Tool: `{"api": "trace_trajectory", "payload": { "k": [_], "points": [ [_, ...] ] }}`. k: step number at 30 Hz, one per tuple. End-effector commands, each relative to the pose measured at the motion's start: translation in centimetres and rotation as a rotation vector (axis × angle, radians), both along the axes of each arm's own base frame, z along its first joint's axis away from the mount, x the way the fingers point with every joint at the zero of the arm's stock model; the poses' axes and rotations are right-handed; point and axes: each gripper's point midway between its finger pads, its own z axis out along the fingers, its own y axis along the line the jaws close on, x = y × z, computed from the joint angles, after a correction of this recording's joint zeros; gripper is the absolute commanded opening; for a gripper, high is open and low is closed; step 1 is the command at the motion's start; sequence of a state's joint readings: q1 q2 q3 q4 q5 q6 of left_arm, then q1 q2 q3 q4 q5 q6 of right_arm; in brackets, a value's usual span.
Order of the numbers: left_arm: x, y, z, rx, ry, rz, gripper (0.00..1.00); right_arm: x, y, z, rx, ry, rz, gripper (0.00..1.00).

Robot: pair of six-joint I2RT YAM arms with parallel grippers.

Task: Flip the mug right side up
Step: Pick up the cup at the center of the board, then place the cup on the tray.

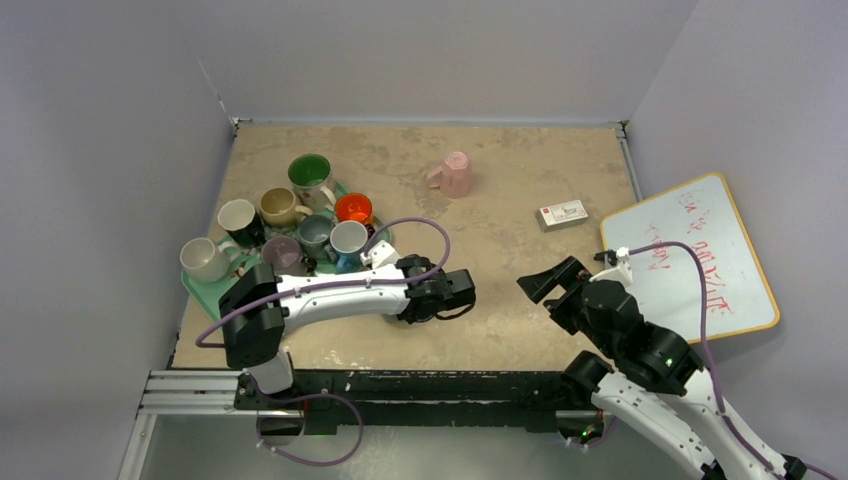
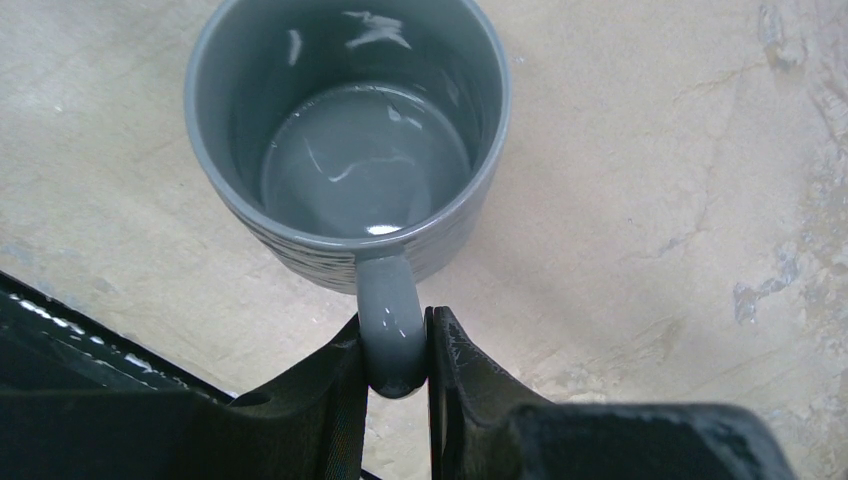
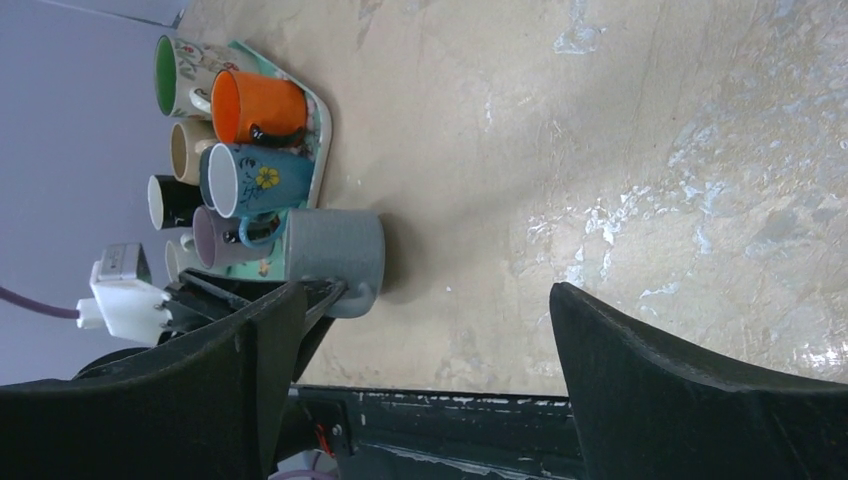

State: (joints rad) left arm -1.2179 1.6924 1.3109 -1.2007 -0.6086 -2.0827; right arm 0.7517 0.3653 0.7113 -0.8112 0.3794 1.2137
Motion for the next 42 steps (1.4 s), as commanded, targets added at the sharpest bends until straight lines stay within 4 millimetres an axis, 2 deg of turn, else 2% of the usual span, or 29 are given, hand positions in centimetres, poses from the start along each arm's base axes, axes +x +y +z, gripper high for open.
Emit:
{"api": "trace_trajectory", "payload": {
  "k": [1,6,10,20,22,26,29,31,36,39,42],
  "points": [
    [-0.2,-2.5,-1.8,-0.047,0.034,-0.025,0.00,0.0,-0.6,0.6,-0.004,-0.025,-0.019,0.94],
    [-1.1,-2.6,-3.8,-0.001,0.101,-0.036,0.05,-0.1,-1.2,0.7,-0.008,-0.035,-0.035,0.97],
    [-0.8,-2.0,-3.9,0.041,0.088,-0.029,0.07,-0.2,-1.6,0.8,-0.008,-0.046,-0.044,0.98],
    [0.2,-0.2,-4.1,0.141,0.030,0.010,0.40,-0.2,-1.8,0.9,-0.012,-0.054,-0.045,0.98],
    [0.2,0.3,-4.1,0.158,0.028,0.028,0.41,-0.2,-1.8,0.9,-0.010,-0.056,-0.044,0.98],
    [0.6,0.5,-4.0,0.172,0.004,0.031,0.40,-0.2,-1.7,0.9,-0.006,-0.059,-0.042,0.98],
    [0.8,0.5,-4.2,0.170,-0.009,0.044,0.35,-0.3,-1.7,0.8,-0.006,-0.058,-0.041,0.98],
    [0.9,0.5,-4.2,0.171,-0.013,0.046,0.20,-0.3,-1.7,0.8,-0.006,-0.058,-0.041,0.98],
    [0.7,0.6,-3.9,0.163,-0.008,0.053,0.00,-0.4,-2.0,0.7,-0.007,-0.062,-0.045,0.98],
    [0.8,0.5,-3.1,0.171,-0.027,0.023,0.00,-0.4,-1.9,0.7,0.002,-0.063,-0.046,0.98],
    [1.1,0.4,-1.2,0.223,-0.070,-0.018,0.00,-0.3,-1.4,0.8,0.010,-0.066,-0.026,0.98]
  ]
}}
